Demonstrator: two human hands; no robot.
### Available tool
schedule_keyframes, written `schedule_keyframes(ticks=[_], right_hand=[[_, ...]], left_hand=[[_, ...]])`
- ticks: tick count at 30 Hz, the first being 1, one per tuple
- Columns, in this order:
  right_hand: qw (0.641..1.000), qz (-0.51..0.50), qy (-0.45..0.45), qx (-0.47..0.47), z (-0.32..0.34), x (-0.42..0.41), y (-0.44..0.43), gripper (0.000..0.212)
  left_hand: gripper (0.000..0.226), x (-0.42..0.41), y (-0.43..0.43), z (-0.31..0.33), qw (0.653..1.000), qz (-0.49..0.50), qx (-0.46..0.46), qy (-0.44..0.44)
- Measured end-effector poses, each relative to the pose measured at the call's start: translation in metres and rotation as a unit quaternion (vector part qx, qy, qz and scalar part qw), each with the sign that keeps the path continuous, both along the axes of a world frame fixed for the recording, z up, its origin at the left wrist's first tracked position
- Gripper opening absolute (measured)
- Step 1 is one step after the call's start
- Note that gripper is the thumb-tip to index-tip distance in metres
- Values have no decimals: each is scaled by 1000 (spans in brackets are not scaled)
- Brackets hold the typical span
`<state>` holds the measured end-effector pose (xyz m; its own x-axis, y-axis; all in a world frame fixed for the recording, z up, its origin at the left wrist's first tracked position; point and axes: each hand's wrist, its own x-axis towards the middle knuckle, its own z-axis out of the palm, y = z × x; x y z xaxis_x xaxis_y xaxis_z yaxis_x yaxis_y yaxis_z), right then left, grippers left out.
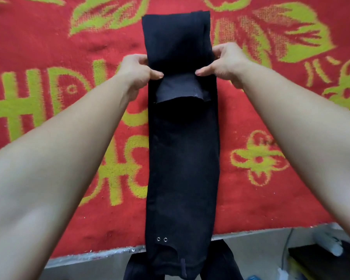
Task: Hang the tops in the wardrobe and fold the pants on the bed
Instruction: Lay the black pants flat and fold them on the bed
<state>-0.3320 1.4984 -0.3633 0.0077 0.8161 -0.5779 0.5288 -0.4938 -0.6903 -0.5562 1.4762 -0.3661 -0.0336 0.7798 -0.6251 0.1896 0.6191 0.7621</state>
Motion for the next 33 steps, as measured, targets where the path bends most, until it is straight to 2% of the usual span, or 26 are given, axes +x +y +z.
schedule_keyframes(ticks=[6, 10, 12, 14, 16, 17, 19, 22, 23, 24, 25, 27, 29, 33], right_hand=[[983, -64, 43, 168, 30, 4, -4, 35], [949, -1, -109, 296, 26, 11, -62, 32], [946, 42, -125, 296, 14, 16, -104, 28], [944, 150, -152, 253, 4, 23, -143, 26], [907, 290, -200, 230, -12, 30, -175, 33], [898, 320, -214, 214, -19, 33, -188, 38], [922, 261, -212, 192, -24, 31, -208, 44], [954, 115, -181, 211, -24, 17, -231, 29], [956, 101, -180, 208, -24, 12, -238, 28], [963, 91, -177, 182, -25, 7, -242, 37], [973, 77, -169, 138, -27, 4, -245, 51], [988, 18, -146, 46, -29, 1, -243, 77], [993, -37, -116, 5, -32, 3, -230, 90], [990, -99, -91, -45, -37, 8, -207, 92]], left_hand=[[36, 0, 8, 30, 988, 48, 138, -40], [29, -7, -40, 26, 988, 24, 156, -4], [26, -9, -80, 16, 992, 9, 122, 3], [31, -12, -123, 2, 995, -20, 96, 14], [46, -15, -160, -16, 991, -72, 80, 80], [48, -18, -173, -23, 986, -90, 67, 123], [43, -21, -186, -33, 980, -84, 59, 168], [21, -13, -195, -34, 984, -20, 51, 167], [32, -9, -198, -32, 984, -22, 42, 170], [51, -6, -201, -32, 984, -37, 27, 171], [67, -4, -203, -31, 984, -54, 12, 168], [86, -4, -202, -33, 982, -87, -4, 167], [89, -7, -196, -37, 981, -92, -15, 168], [72, -3, -183, -42, 979, -69, -38, 190]])
